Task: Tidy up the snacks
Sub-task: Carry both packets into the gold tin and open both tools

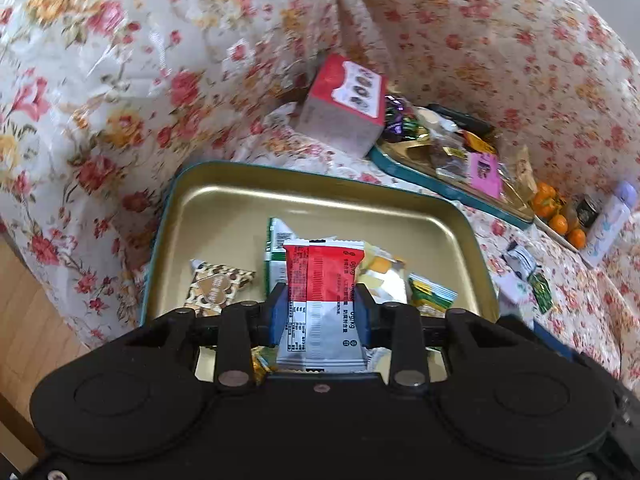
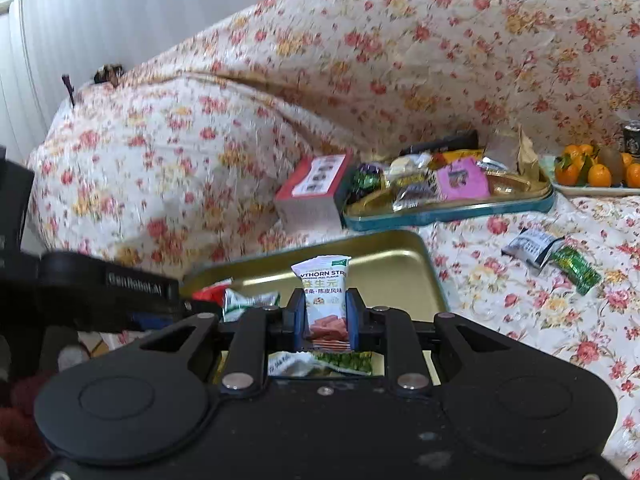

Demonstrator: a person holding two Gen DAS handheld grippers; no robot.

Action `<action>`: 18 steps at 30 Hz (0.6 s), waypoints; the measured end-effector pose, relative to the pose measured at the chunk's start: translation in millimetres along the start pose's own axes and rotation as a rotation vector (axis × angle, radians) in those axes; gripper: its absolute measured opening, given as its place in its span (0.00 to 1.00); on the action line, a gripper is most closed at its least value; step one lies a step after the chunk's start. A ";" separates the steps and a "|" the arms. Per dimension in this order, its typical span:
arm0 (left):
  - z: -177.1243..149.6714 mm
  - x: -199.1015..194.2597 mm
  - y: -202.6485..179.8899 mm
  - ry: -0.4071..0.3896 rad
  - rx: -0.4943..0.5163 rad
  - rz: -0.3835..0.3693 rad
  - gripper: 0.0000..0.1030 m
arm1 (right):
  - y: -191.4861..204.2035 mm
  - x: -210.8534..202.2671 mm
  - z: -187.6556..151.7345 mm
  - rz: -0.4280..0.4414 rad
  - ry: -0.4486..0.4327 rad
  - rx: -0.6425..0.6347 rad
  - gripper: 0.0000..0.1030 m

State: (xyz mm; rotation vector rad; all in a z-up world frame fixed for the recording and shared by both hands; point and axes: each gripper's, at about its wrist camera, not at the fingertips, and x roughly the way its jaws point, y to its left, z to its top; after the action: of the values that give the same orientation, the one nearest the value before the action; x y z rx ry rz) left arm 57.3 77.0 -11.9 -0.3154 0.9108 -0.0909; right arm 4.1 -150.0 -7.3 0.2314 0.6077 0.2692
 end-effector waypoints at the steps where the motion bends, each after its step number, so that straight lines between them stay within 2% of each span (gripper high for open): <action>1: 0.1 1.0 1.6 0.002 -0.004 0.004 0.41 | 0.6 2.6 -0.8 0.004 0.012 0.004 0.21; 11: 5.7 4.0 16.6 -0.042 -0.037 0.084 0.41 | 1.5 16.8 -2.8 -0.001 0.043 0.008 0.21; 18: 14.1 15.3 20.1 -0.067 -0.032 0.142 0.41 | 12.6 41.3 11.8 0.004 0.060 -0.028 0.22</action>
State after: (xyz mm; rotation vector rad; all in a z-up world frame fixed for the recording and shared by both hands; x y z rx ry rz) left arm 76.7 96.1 -21.6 -0.2808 0.8659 0.0643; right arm 41.3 -126.7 -16.1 0.1980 0.6627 0.2891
